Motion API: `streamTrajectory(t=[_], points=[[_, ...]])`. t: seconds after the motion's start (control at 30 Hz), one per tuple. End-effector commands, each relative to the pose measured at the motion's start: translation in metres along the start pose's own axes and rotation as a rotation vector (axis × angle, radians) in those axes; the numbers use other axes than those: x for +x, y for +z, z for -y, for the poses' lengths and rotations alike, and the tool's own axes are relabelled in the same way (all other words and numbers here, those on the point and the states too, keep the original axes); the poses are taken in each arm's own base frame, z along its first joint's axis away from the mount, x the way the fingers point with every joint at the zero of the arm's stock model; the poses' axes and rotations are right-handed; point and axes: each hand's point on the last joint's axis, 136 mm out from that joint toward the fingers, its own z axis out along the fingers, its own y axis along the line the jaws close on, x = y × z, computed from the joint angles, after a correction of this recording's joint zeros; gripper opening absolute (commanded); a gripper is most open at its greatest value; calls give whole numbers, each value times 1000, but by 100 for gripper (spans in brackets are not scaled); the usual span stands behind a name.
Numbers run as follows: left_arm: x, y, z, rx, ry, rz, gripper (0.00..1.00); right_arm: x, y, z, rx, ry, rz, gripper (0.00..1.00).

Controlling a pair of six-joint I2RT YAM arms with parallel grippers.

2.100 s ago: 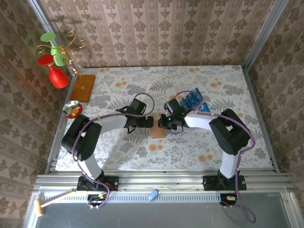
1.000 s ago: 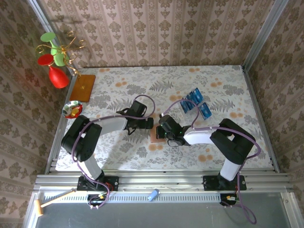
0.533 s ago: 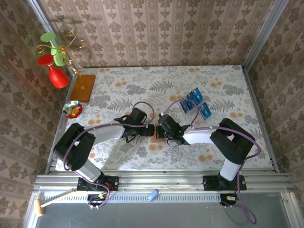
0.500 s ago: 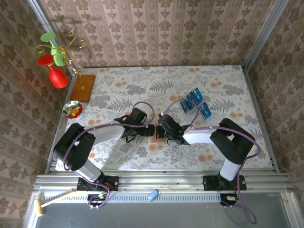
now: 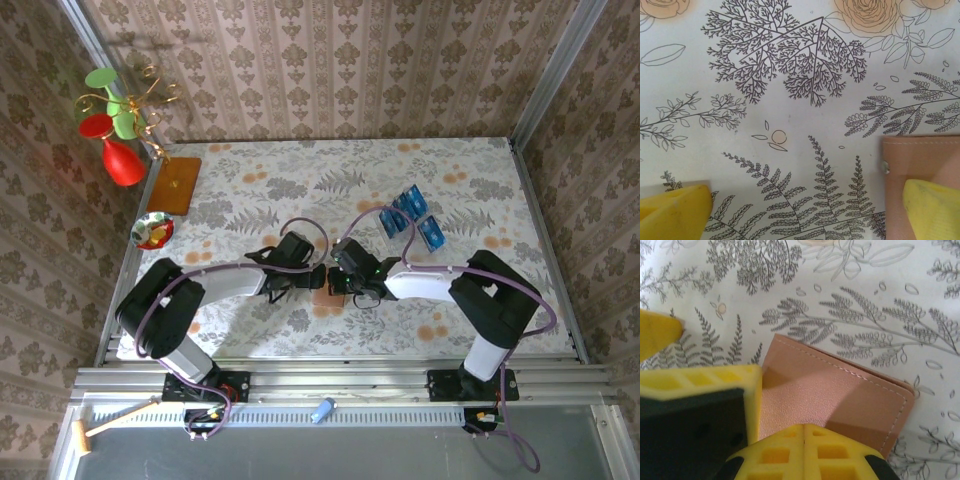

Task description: Put the credit cards into the card holder

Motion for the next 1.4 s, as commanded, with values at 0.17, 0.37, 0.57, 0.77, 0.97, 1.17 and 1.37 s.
streamTrajectory(t=[0.17,0.37,0.57,0.77,0.97,1.17,1.37], points=[[49,20,-23,-78,-20,-143,100,8,-17,3,2,50,-74,0],[48,22,-21,-70,-18,-141,100,5,-20,0,-13,67,-62,0],[33,1,-19,-50,6,-108,100,-2,-20,3,-11,79,-56,0],[30,-30,-7,22,17,-80,100,-6,-16,7,-3,84,-57,0],[48,-39,2,42,31,-76,100,-3,-9,8,-3,90,-66,0],[55,-38,20,69,55,-52,100,-2,-8,10,-1,91,-68,0],[66,-26,21,33,83,-70,100,-2,-8,9,-8,91,-67,0]])
